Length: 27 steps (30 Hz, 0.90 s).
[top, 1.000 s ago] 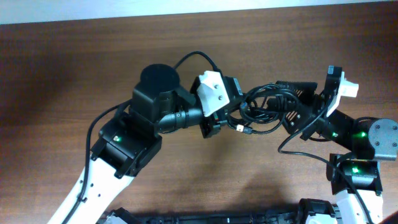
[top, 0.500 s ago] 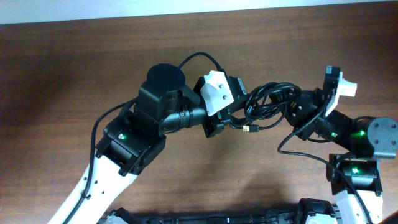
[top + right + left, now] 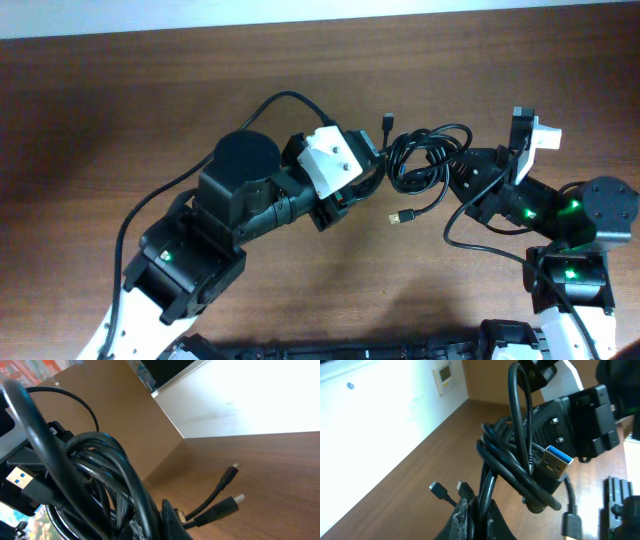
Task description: Untangle cables
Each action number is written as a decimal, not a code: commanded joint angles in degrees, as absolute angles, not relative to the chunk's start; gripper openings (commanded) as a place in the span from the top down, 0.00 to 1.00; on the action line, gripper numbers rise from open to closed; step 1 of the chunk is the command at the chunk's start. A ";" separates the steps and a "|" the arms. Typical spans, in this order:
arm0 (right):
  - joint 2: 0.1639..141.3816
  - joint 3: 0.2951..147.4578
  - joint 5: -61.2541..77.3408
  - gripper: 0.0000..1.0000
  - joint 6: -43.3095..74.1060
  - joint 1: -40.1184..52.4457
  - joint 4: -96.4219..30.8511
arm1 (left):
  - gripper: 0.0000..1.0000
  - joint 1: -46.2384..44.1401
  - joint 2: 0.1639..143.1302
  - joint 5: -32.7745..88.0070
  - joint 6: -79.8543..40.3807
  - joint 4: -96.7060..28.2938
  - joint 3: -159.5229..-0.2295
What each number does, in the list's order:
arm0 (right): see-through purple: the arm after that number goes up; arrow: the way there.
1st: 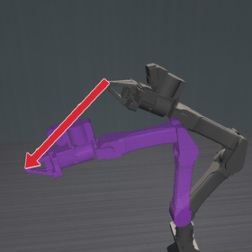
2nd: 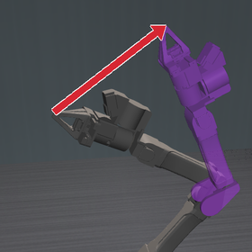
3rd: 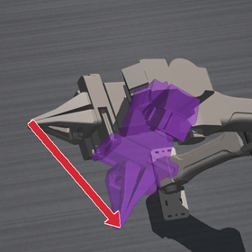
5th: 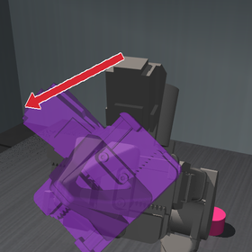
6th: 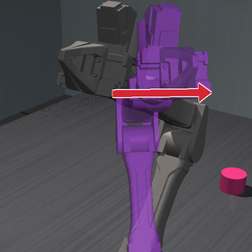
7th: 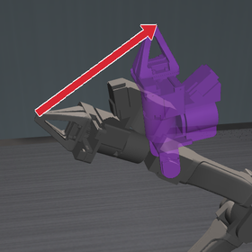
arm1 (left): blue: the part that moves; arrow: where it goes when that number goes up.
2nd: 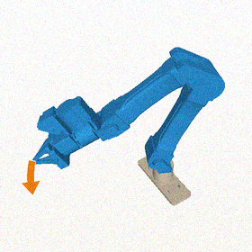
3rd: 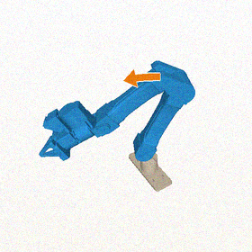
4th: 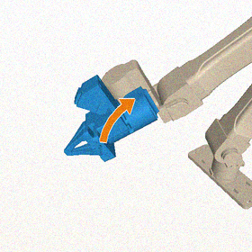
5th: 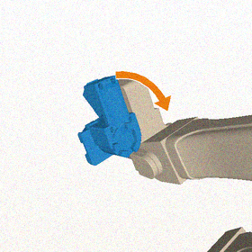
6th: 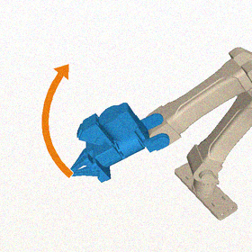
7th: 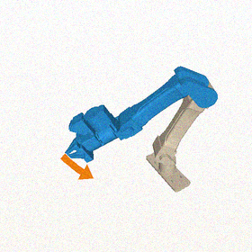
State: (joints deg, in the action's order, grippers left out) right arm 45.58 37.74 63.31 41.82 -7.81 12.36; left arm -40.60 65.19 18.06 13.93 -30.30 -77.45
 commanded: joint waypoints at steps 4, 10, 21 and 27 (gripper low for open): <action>46.65 37.15 54.98 0.96 42.17 -9.50 7.90 | 1.00 -39.16 59.13 2.02 13.37 -29.23 -78.65; 46.65 37.15 54.94 0.96 42.19 -9.50 6.24 | 1.00 -39.16 59.11 -3.07 13.39 -29.21 -78.65; 46.65 37.15 58.33 0.35 42.24 -9.50 4.78 | 1.00 -39.18 59.16 -2.98 11.31 -29.19 -78.65; 46.65 37.15 62.24 0.25 42.26 -9.43 6.09 | 1.00 -39.18 59.57 -2.81 9.08 -29.19 -78.65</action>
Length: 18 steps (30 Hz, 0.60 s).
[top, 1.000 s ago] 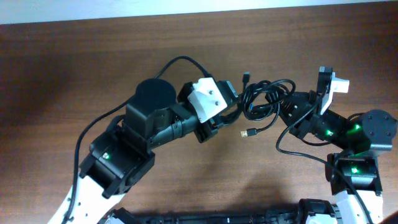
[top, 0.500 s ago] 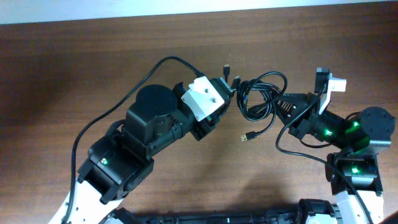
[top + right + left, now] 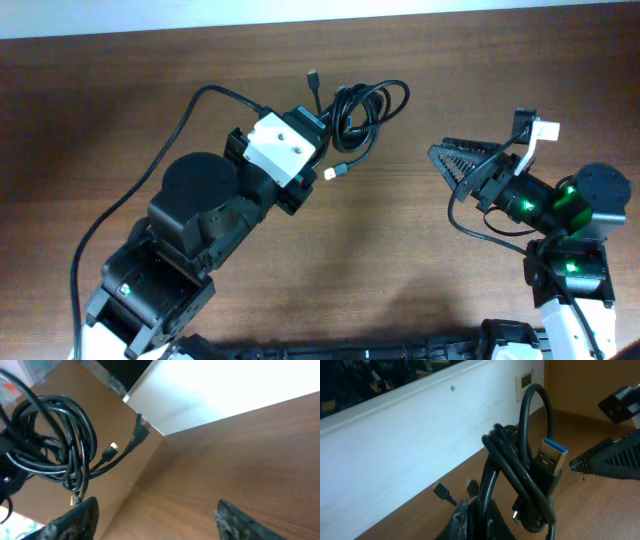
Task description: Untangle cables
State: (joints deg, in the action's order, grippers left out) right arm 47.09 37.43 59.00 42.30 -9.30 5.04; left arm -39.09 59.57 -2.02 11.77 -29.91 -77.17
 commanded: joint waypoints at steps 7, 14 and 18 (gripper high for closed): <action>46.65 37.15 70.52 0.25 46.74 -9.39 20.78 | 1.00 -39.22 62.96 -0.80 5.76 -29.02 -78.65; 46.65 37.15 71.33 0.25 51.48 -9.41 32.42 | 1.00 -39.22 65.98 7.97 11.27 -28.80 -78.65; 47.40 37.15 69.47 0.25 51.48 -9.43 32.45 | 1.00 -39.22 66.00 8.43 11.27 -28.82 -78.65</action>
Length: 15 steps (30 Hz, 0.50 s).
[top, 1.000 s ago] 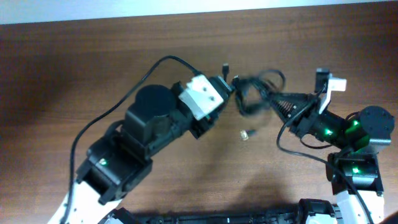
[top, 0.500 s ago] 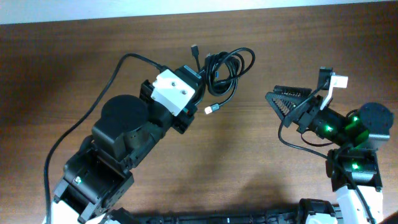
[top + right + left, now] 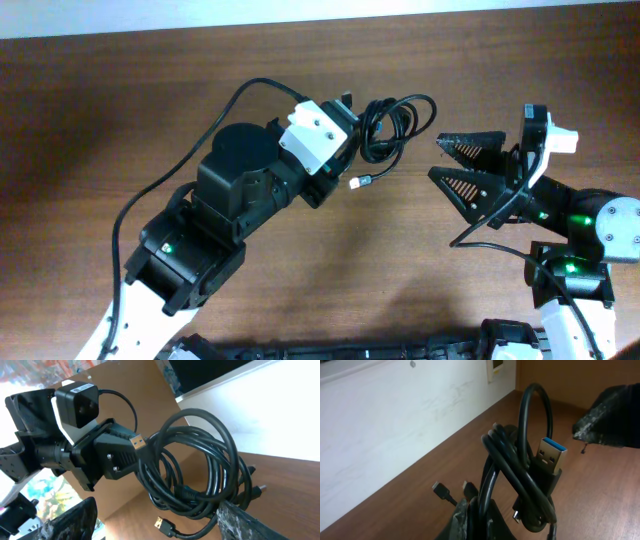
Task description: Untangle cables
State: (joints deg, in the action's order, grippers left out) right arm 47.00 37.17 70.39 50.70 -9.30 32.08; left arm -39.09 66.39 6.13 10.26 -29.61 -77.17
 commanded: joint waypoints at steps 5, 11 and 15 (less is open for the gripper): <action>47.90 37.15 69.23 0.25 51.48 -9.45 32.45 | 1.00 -39.22 66.00 13.21 13.43 -28.82 -78.65; 47.90 37.15 69.23 0.58 51.53 -9.43 34.17 | 1.00 -39.22 66.06 17.41 14.46 -28.77 -78.65; 47.90 37.15 70.70 0.96 51.57 -9.39 34.15 | 1.00 -39.22 66.06 17.39 14.46 -28.71 -78.65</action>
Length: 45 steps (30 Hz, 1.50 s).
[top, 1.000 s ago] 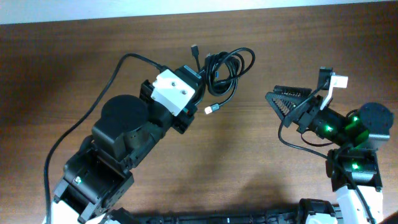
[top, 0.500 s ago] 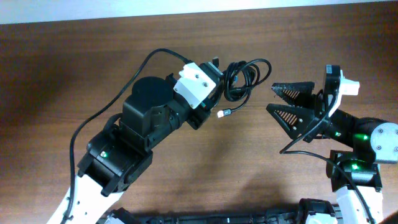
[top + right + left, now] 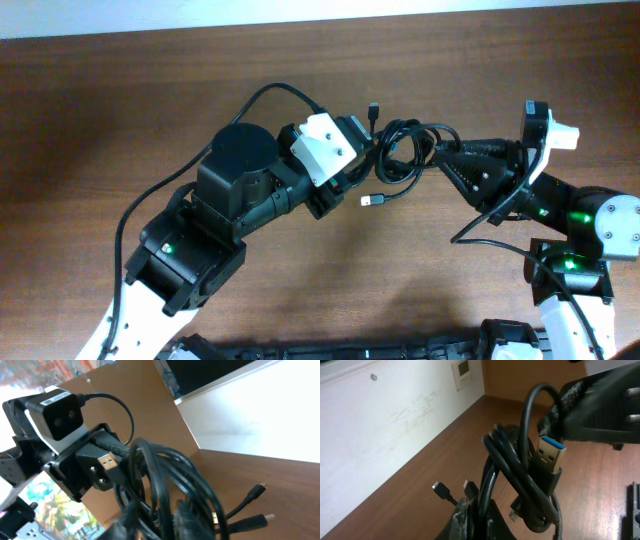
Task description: Untangle cables
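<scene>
A tangled bundle of black cables (image 3: 405, 160) hangs above the table between both arms. My left gripper (image 3: 372, 160) is shut on its left side; in the left wrist view the gripper (image 3: 479, 510) pinches strands of the bundle (image 3: 520, 475) below a blue USB plug (image 3: 551, 455). My right gripper (image 3: 445, 160) has come in from the right. In the right wrist view its blurred fingers (image 3: 135, 512) sit close on either side of strands of the bundle (image 3: 165, 470). A gold-tipped plug (image 3: 373, 200) dangles below.
The brown wooden table (image 3: 150, 90) lies under both arms. A white wall and a wall panel (image 3: 462, 368) stand beyond its far edge. Two loose plug ends (image 3: 257, 489) hang to the right of the bundle.
My right gripper stood wide open just right of the bundle; now its fingers have drawn in around the strands. The left arm has brought the bundle slightly right and lower.
Both grippers were shut on the bundle mid-table. Then my right gripper was open and apart while the left held the bundle further left and back. The bundle then came back toward the wide-open right gripper, which now grips its right side.
</scene>
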Each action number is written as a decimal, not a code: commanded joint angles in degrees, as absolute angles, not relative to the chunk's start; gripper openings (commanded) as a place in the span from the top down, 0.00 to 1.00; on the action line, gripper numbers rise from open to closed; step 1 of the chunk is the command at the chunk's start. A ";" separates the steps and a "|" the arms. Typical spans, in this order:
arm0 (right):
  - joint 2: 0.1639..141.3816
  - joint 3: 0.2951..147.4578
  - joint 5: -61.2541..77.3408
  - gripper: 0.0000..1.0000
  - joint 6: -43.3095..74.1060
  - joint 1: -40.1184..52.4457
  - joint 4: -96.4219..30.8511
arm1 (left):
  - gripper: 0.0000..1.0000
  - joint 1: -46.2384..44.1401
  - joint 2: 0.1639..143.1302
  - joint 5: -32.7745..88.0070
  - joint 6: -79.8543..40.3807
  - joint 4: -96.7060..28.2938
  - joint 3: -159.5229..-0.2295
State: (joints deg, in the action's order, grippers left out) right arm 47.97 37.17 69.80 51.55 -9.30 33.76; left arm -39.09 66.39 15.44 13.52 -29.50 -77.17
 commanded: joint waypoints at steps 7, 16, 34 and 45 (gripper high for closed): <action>47.90 37.15 74.28 0.96 51.53 -9.39 34.13 | 1.00 -39.22 66.04 5.74 11.20 -28.16 -78.65; 48.01 37.15 75.68 0.96 51.53 -9.39 34.11 | 1.00 -39.22 66.06 11.42 6.09 -24.29 -78.65; 48.01 37.15 86.39 0.96 51.51 -9.41 34.13 | 1.00 -39.18 66.06 -14.24 6.02 -26.44 -78.65; 48.90 37.15 80.51 0.96 51.53 -9.41 34.11 | 1.00 -39.18 66.06 -0.49 8.08 -26.87 -78.65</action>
